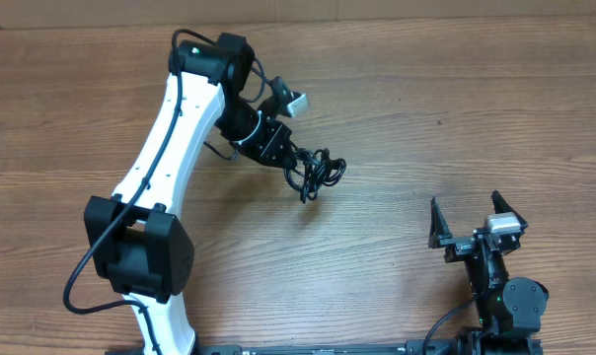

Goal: Untangle cables
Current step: 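Close the left gripper on the cable knot and lift it, then raise the held cable bundle with the left gripper toward center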

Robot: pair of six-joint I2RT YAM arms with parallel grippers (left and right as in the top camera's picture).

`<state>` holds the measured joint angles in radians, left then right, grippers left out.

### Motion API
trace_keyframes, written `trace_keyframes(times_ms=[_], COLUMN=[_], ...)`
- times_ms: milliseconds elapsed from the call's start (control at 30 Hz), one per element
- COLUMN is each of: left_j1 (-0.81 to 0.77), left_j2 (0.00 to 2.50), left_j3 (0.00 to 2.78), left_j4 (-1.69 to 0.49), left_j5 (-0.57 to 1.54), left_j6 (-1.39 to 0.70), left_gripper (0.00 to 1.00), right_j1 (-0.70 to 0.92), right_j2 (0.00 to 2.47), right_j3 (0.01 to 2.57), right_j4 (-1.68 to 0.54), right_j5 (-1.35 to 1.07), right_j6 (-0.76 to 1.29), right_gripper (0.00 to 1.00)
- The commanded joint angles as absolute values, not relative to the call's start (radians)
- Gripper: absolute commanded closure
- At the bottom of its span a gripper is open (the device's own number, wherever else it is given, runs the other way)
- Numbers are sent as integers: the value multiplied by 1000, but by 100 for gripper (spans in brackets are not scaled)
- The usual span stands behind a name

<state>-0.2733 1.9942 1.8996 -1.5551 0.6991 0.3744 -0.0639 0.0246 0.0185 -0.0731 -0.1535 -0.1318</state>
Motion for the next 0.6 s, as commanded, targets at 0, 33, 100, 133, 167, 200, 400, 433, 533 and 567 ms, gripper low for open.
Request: trace_keyframes(times_ms=[0,33,100,133,167,200,400,433,533,567], left_j1=[-274,-274,-274,-274,-274,-274,-274,-274,-274,-273], left_j2=[1993,1993,1993,1993,1993,1993,1993,1993,1993,1993], left_j3=[1950,1950,1950,1950,1950,1950,1950,1950,1950,1950], left_j4=[-1592,-1603,-1620,-1628,-1630,-1630,-1626,-1626,-1626,-1625], left_j5=[860,901,974,1002,1027,1048,1066,1066,1062,1055], left_j6=[173,149,104,79,56,28,-91,-96,-102,-107], left_gripper=[96,96,96,96,96,96,96,96,96,96], right_j1=[-65,-65,-65,-65,-65,-65,-65,-65,-65,-65], right_j2=[24,24,24,24,24,24,24,24,24,24], right_j3=[8,8,8,8,8,8,8,8,8,8], right_j4=[-70,-70,-70,-70,-70,-70,-70,-70,-70,-70], right_j5=[-159,-159,-159,-159,-159,-159,-159,-159,-159,-159], right_j6=[-132,-132,-132,-132,-132,-132,-132,-132,-132,-132], right_gripper=[0,0,0,0,0,0,0,0,0,0])
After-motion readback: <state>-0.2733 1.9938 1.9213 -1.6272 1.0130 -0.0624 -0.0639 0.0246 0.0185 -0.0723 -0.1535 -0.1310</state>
